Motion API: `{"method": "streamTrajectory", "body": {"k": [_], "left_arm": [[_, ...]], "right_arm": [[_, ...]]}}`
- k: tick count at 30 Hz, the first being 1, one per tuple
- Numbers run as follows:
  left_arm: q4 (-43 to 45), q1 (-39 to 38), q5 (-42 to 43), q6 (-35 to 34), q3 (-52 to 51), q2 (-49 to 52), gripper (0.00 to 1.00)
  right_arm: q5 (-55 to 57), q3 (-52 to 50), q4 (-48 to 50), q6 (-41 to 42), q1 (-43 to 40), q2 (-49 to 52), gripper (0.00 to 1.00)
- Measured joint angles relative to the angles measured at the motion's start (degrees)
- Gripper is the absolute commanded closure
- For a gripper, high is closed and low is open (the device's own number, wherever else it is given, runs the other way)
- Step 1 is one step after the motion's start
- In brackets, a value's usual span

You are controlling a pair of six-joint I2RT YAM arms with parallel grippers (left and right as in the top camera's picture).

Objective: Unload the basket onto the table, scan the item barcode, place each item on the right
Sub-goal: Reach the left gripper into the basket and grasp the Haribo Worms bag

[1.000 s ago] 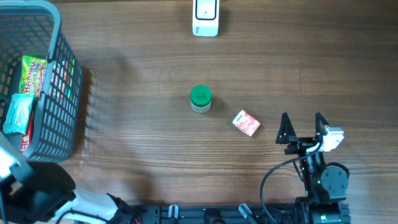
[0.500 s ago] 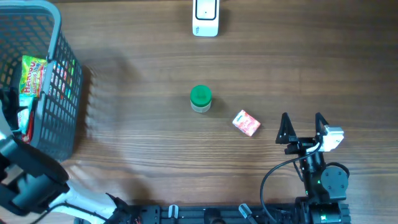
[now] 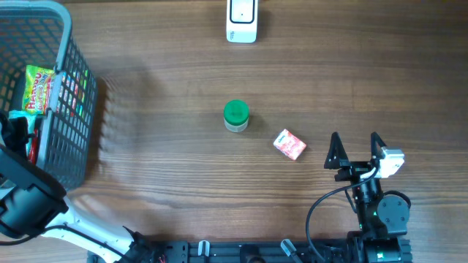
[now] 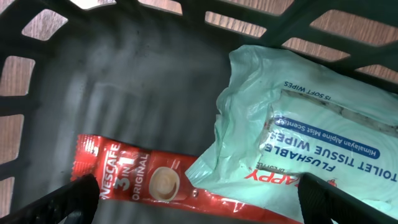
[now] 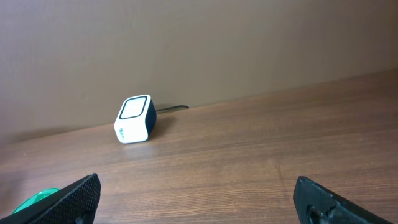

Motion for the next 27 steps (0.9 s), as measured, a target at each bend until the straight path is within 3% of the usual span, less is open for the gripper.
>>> {"method": "streamTrajectory", "body": {"k": [2, 3, 6, 7, 8, 27], "left_arm": [[0.74, 0.15, 0.17, 0.17, 0.00, 0.26, 0.22], [1.25, 0.20, 0.26, 0.11, 0.00, 0.44, 0.22], [2.10, 0.20, 0.20, 0.59, 0.00, 1.03, 0.15], [2.12, 0.20, 0.20, 0.63, 0.00, 1.11, 0.04], [1.81, 0.20, 0.11, 0.55, 0.00, 1.14, 0.00], [5.38, 0.20, -6.16, 2.80, 0.00, 1.79, 0.00]], "right_arm": [[0.00, 0.00, 0.00, 0.00, 0.00, 0.00, 0.00], [0.00, 0.00, 0.00, 0.00, 0.00, 0.00, 0.00], [0.00, 0.00, 0.00, 0.00, 0.00, 0.00, 0.00], [0.00, 0.00, 0.00, 0.00, 0.00, 0.00, 0.00], [0.00, 0.00, 0.00, 0.00, 0.00, 0.00, 0.00], [0.00, 0.00, 0.00, 0.00, 0.00, 0.00, 0.00]]}}
